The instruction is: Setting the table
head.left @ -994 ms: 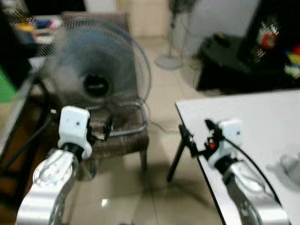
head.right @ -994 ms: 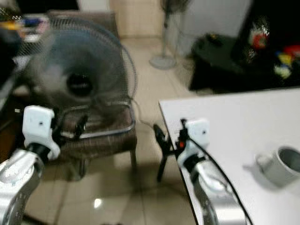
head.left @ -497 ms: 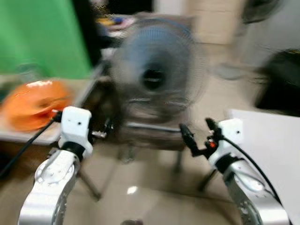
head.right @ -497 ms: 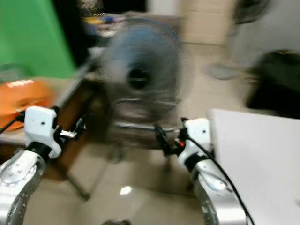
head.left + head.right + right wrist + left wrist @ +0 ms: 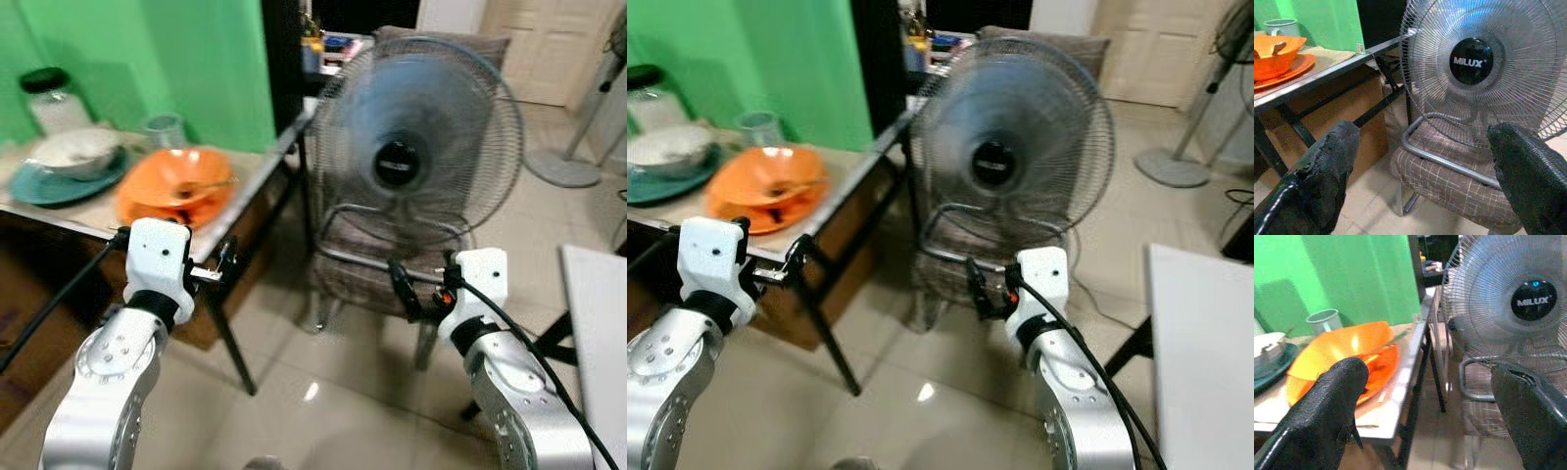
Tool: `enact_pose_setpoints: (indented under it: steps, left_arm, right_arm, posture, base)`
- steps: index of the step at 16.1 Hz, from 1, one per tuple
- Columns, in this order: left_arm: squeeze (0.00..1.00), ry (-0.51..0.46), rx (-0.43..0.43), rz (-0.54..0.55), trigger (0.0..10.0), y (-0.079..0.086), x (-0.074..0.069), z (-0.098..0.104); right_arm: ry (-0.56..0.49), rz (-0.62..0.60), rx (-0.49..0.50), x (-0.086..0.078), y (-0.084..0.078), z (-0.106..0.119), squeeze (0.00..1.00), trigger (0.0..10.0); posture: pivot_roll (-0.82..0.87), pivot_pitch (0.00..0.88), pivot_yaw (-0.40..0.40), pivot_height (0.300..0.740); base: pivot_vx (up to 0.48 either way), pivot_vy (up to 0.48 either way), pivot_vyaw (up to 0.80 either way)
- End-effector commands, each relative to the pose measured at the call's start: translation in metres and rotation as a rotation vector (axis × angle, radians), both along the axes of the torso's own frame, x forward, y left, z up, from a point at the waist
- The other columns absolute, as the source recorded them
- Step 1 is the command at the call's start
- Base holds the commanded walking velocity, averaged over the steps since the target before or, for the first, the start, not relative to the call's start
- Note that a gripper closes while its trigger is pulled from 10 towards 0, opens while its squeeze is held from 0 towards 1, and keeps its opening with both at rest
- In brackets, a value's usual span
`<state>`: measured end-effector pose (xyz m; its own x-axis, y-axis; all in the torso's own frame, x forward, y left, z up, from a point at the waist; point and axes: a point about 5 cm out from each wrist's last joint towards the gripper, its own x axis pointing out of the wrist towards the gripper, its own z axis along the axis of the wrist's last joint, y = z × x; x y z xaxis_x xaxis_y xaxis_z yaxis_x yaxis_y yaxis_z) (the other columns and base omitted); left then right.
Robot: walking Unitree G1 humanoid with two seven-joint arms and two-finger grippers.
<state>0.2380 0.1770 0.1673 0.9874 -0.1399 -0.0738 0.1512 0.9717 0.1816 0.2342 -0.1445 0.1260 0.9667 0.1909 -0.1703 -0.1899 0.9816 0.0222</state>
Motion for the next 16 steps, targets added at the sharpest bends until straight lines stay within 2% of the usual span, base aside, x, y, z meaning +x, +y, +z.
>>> enact_pose_setpoints:
  steps: [1,5,6,7,8,13,15,16]
  left_arm:
    - [0.72,0.006,0.005,-0.002,10.0,0.0011,0.0005,0.0005]
    - [0.72,0.003,0.014,-0.015,10.0,0.0026,0.0035,0.0019]
    - [0.72,0.009,0.014,0.003,10.0,0.005,0.0034,0.0005]
    - [0.72,0.011,0.015,0.007,10.0,0.0055,0.0035,0.0002]
    - [0.72,0.009,0.013,0.001,10.0,0.0053,0.0035,0.0008]
    - [0.72,0.006,0.008,0.008,10.0,0.0054,0.0041,0.0011]
    - [0.72,0.007,0.009,-0.007,10.0,0.0034,0.0038,0.0021]
    - [0.71,0.004,0.003,-0.003,10.0,0.0045,0.0037,0.0022]
  right_arm:
    - [-0.018,-0.002,0.017,0.0019,0.0033,0.0038,1.0,10.0]
    - [-0.018,-0.014,0.113,0.0039,0.0025,0.0033,1.0,10.0]
    - [-0.012,-0.02,0.114,0.0047,0.0018,0.0028,0.7,10.0]
    - [-0.013,-0.018,0.119,0.005,0.0018,0.0033,0.7,10.0]
    - [-0.011,-0.017,0.142,0.0064,0.0025,0.0041,0.0,10.0]
    - [0.037,0.002,0.16,0.0113,0.0058,0.0012,0.0,10.0]
    - [0.015,0.029,0.189,0.0101,0.0085,0.0044,0.0,10.0]
    - [0.007,0.023,0.157,0.0112,0.0083,0.0031,0.0,10.0]
  posture:
    - [0.14,0.0,0.009,0.74]
    - [0.14,0.0,0.018,0.74]
    - [0.14,0.0,0.019,0.74]
    - [0.14,0.0,0.019,0.74]
    - [0.15,0.0,0.008,0.74]
    - [0.15,0.0,0.005,0.74]
    - [0.16,0.0,0.003,0.74]
    - [0.15,0.0,0.011,0.74]
  base:
    - [0.0,0.322,0.0]
    - [0.0,0.322,0.0]
    - [0.0,0.322,0.0]
    - [0.0,0.322,0.0]
    - [0.0,0.319,0.0]
    - [0.0,0.322,0.0]
    - [0.0,0.321,0.0]
    - [0.0,0.0,0.0]
